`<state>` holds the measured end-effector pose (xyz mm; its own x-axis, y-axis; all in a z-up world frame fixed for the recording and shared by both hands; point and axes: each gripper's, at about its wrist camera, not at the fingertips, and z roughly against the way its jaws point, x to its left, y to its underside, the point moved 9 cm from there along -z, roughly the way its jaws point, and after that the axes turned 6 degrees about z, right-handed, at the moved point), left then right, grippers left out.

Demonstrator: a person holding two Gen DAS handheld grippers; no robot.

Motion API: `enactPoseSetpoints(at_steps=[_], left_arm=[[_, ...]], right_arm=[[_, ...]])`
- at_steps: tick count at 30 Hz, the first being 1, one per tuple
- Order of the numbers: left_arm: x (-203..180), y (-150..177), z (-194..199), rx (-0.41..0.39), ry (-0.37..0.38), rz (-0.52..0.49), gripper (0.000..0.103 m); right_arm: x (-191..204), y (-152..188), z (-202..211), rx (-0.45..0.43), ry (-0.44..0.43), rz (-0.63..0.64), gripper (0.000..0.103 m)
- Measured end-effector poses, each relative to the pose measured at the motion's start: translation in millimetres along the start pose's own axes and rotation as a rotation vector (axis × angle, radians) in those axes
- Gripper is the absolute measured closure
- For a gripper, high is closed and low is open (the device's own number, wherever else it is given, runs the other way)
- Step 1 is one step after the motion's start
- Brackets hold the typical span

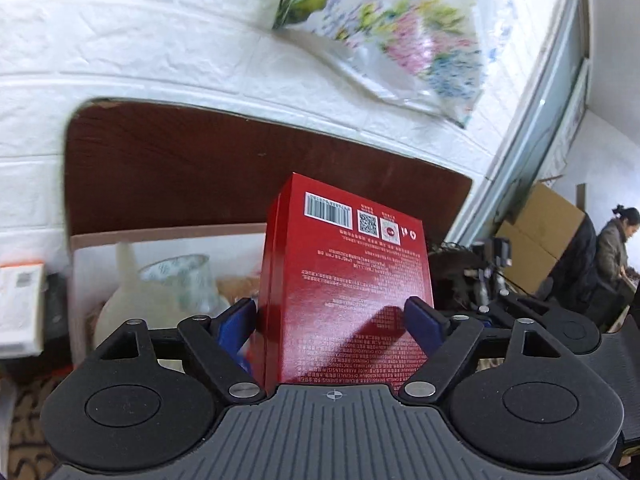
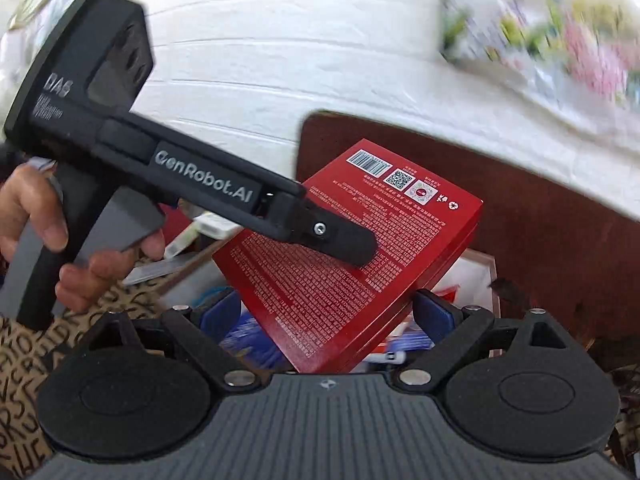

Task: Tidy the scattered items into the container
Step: 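Carry the red box with the left tool into the cardboard box and release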

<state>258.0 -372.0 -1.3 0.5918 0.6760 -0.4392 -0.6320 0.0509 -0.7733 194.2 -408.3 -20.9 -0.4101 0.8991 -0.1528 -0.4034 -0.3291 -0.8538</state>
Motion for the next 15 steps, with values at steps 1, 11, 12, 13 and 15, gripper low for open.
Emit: enactPoseSetpoints(at_steps=[1, 11, 12, 13, 15], left_arm=[[3.1, -4.0, -12.6, 0.011, -0.004, 0.001, 0.017], [24.0, 6.1, -43.0, 0.097, -0.049, -0.064, 0.014], [22.2, 9.0, -46.9, 0.104, -0.051, -0.071, 0.014], [19.6, 12.5, -49.1, 0.113, -0.051, -0.076, 0.014], [12.9, 18.5, -54.1, 0.132, -0.031, -0.081, 0.014]], right_arm=[[-10.5, 2.0, -13.0, 0.021, 0.001, -0.013, 0.01], [-49.8, 24.5, -50.1, 0.06, 0.065, -0.039, 0.01], [-49.5, 26.6, -51.9, 0.064, 0.069, -0.033, 0.01], [-49.7, 28.8, -53.6, 0.073, 0.094, -0.024, 0.011], [-56.4, 33.0, -57.2, 0.098, 0.169, -0.023, 0.012]])
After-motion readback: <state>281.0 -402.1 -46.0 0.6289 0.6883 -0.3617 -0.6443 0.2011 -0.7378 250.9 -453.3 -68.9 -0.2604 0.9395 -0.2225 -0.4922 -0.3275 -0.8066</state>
